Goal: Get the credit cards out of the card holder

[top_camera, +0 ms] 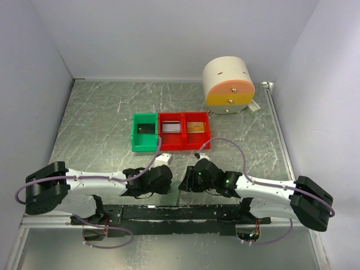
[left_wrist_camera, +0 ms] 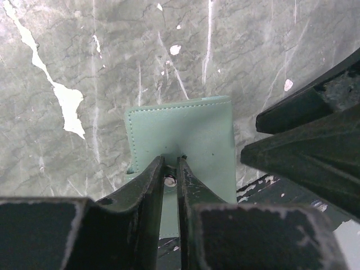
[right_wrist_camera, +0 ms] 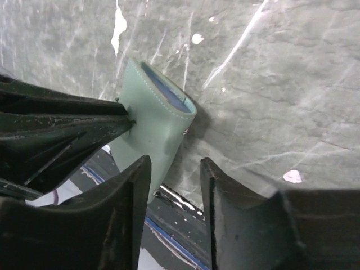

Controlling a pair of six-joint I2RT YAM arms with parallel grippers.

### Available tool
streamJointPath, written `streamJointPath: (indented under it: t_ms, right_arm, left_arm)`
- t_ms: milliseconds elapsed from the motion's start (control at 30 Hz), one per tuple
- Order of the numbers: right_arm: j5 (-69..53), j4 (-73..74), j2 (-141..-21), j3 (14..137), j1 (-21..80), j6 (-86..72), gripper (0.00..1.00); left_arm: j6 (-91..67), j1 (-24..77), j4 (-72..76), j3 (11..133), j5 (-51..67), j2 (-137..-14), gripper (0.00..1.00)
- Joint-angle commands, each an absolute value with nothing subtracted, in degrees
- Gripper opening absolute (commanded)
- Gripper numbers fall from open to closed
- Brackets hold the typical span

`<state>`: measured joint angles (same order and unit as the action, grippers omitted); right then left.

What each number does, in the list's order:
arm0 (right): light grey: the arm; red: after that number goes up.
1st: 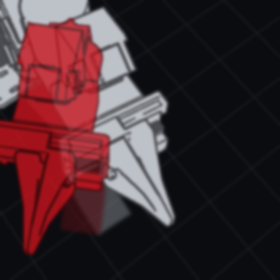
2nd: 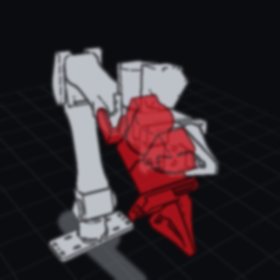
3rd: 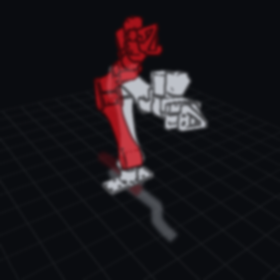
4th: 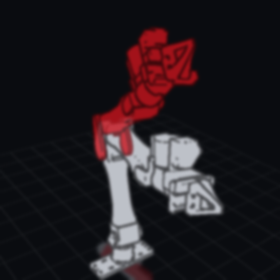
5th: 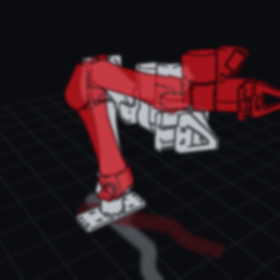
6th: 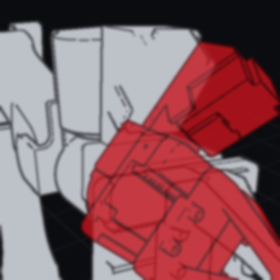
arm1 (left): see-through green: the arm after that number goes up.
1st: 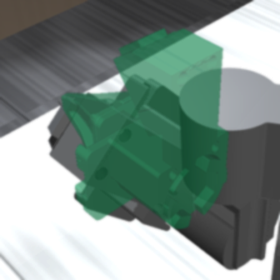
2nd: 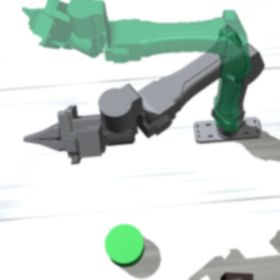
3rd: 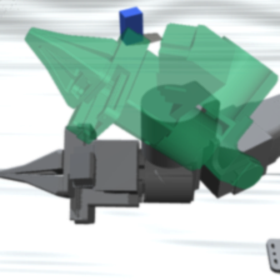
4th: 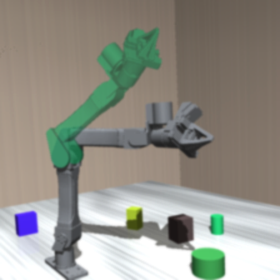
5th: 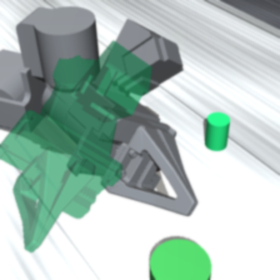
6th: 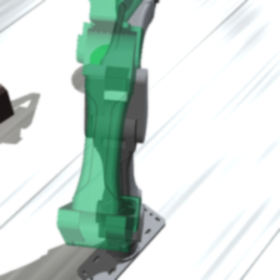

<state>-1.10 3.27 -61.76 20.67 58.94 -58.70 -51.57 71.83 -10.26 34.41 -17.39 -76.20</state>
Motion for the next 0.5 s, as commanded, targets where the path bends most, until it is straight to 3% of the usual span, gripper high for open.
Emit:
streamJointPath:
  t_ms: [0,67,167,367,467]
  right_arm:
    - [-6.6,-4.8,-63.9,19.2,58.9,-61.7,0.47]
    - [-8.4,-10.2,-65.8,17.0,58.9,-64.7,0.54]
    - [-8.2,-14.7,-69.8,15.9,59.0,-67.5,0.55]
    - [-5.8,-18.4,-72.4,15.1,59.0,-69.0,0.32]
    - [-5.0,-18.3,-69.9,14.5,59.0,-68.2,0.21]
  left_arm:
    - [-52.6,72.0,-9.2,34.1,-19.1,-76.6,0.23]
    - [-52.6,72.0,-8.8,33.9,-18.9,-76.8,0.23]
    - [-52.8,72.0,-8.6,33.8,-18.8,-76.8,0.22]
    - [-53.2,72.0,-7.7,32.5,-18.7,-75.8,0.22]
    - [-52.6,72.0,-7.9,32.3,-18.1,-75.2,0.3]
